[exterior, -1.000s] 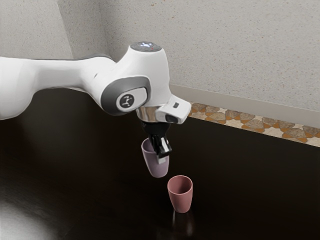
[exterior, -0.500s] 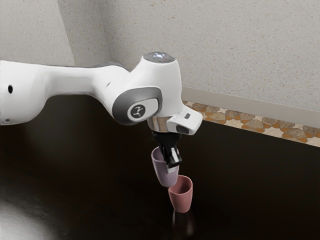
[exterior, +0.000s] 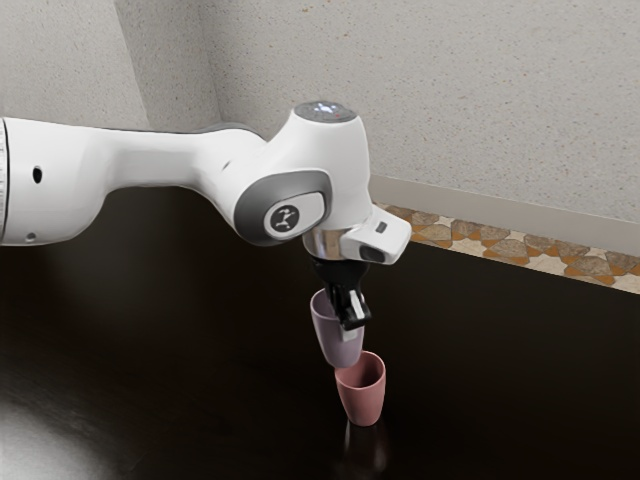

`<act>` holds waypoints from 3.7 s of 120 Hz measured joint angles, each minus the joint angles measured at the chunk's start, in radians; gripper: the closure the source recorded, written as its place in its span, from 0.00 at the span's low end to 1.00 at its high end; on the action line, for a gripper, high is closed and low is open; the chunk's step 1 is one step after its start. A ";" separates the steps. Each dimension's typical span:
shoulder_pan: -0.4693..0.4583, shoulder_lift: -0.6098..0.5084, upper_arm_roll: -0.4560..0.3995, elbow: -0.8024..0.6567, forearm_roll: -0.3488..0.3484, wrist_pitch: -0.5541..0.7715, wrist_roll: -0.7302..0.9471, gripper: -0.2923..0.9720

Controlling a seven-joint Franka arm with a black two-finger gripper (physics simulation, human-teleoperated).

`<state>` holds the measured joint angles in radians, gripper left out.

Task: Place the left cup onto the right cup

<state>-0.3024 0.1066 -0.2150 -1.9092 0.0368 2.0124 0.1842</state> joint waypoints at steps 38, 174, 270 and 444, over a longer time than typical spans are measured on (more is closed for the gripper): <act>-0.008 0.010 0.000 0.014 0.000 -0.006 0.000 0.85; -0.021 0.046 0.000 0.027 0.000 0.003 0.000 0.85; -0.029 0.069 0.000 0.043 0.000 0.002 0.001 0.85; -0.030 0.119 0.000 0.064 -0.001 0.005 0.000 0.85</act>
<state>-0.3326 0.2257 -0.2149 -1.8452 0.0357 2.0173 0.1846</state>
